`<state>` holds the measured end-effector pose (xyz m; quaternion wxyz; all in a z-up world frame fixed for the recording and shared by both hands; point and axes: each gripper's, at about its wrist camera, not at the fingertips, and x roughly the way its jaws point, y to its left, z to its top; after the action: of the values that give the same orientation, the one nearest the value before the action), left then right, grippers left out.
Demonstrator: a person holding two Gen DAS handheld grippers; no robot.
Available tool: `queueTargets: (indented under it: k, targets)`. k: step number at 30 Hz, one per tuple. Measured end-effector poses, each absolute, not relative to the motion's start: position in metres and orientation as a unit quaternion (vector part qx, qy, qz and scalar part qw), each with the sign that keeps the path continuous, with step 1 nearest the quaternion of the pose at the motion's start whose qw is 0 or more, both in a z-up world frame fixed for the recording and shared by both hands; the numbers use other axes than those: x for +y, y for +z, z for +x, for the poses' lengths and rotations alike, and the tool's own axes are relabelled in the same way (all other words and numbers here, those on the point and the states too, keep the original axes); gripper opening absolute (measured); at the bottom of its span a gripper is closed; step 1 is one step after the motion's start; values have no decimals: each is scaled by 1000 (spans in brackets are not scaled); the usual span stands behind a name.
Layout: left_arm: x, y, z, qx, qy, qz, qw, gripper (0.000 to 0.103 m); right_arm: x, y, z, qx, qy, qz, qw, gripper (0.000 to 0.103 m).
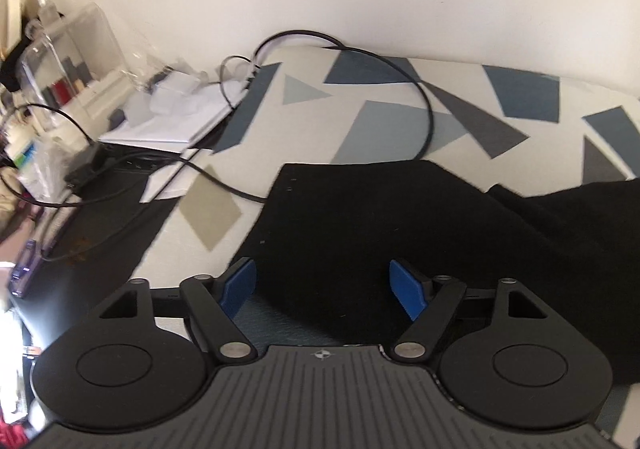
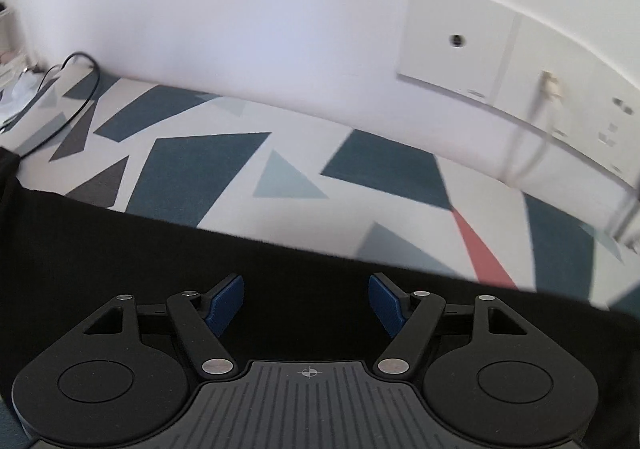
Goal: Fold clothes
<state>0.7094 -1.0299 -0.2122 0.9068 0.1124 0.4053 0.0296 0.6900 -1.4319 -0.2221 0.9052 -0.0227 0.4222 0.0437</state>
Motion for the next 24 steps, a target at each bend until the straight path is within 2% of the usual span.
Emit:
queueTargets:
  k: [1,3,4,5,8,13,15,16,18,19,20,24]
  targets:
    - [-1031,-213,709,402,35,120,907,81,-1434,-222,693,420,55,-21,905,54]
    - [-1033,-213,710,397,45,136,906,85,-1436,-222,699,416,49,-27,908,31]
    - [-1035,-214,711,395,49,143,906,86,-1437,-222,703,414,38,-33,909,7]
    - [-1036,-214,713,392,53,149,906,86,-1439,-222,706,412,26,-38,910,2]
    - [-1038,-216,725,389,74,159,904,86,-1443,-224,717,403,-7,-59,913,0]
    - [-1038,-218,749,396,102,164,898,85,-1459,-227,738,393,-58,-48,916,0]
    - [-1031,-210,750,414,87,134,896,80,-1464,-224,743,396,-65,-27,915,2]
    - [-1028,-206,750,424,80,119,894,79,-1461,-220,739,391,-36,-16,920,8]
    - [-1021,-198,749,442,65,86,891,79,-1455,-209,729,374,32,4,927,32]
    - [-1015,-193,743,450,56,60,889,79,-1443,-206,723,365,72,-17,928,53]
    - [-1009,-189,735,457,54,33,887,80,-1431,-202,717,356,112,-44,927,66]
    - [-984,-183,701,471,68,-82,876,80,-1383,-201,706,341,236,-133,900,69]
